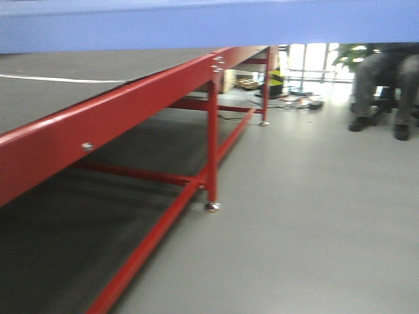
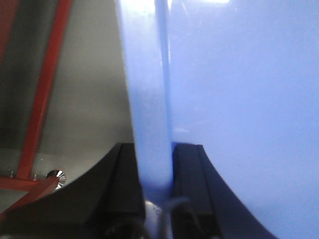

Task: Grab blue tray and place on right shelf
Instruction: 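Hold the tray raised while the base drives to the shelving rack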

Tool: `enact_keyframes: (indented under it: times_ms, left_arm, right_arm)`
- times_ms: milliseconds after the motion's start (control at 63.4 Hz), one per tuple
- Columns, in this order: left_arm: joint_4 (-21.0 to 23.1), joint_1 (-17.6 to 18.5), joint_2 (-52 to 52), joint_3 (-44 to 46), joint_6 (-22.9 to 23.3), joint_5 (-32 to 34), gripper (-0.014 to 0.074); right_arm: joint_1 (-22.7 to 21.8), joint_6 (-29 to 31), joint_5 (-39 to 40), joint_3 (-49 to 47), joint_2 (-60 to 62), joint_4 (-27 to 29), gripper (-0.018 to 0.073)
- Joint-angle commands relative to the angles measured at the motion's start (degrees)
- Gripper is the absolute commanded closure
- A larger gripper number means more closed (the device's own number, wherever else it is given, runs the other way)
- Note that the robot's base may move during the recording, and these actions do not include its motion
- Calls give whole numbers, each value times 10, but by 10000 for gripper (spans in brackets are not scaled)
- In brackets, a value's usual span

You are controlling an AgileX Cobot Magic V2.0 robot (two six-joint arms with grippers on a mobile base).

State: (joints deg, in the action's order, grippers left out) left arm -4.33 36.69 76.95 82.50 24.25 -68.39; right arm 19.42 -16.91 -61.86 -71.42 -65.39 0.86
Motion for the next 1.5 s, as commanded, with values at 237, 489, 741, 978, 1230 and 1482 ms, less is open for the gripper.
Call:
enact_keyframes:
  times_ms: [237, 489, 741, 978, 1230, 1482]
  left_arm:
    - [-40, 4, -16, 14, -18, -39, 645]
    - [-40, 4, -16, 14, -18, -39, 645]
    - [-40, 4, -16, 14, -18, -39, 645]
    - [-40, 4, -16, 14, -18, -39, 645]
    - [-40, 4, -16, 14, -18, -39, 645]
    - [-28, 4, -16, 14, -18, -39, 645]
  right_arm:
    - [-5, 9, 35, -18, 14, -38, 491]
    - [-5, 9, 35, -18, 14, -38, 491]
    - [-5, 9, 35, -18, 14, -38, 491]
    - [-5, 9, 35, -18, 14, -38, 491]
    - [-5, 9, 32, -18, 14, -38, 491]
    - [-5, 9, 31, -18, 14, -38, 491]
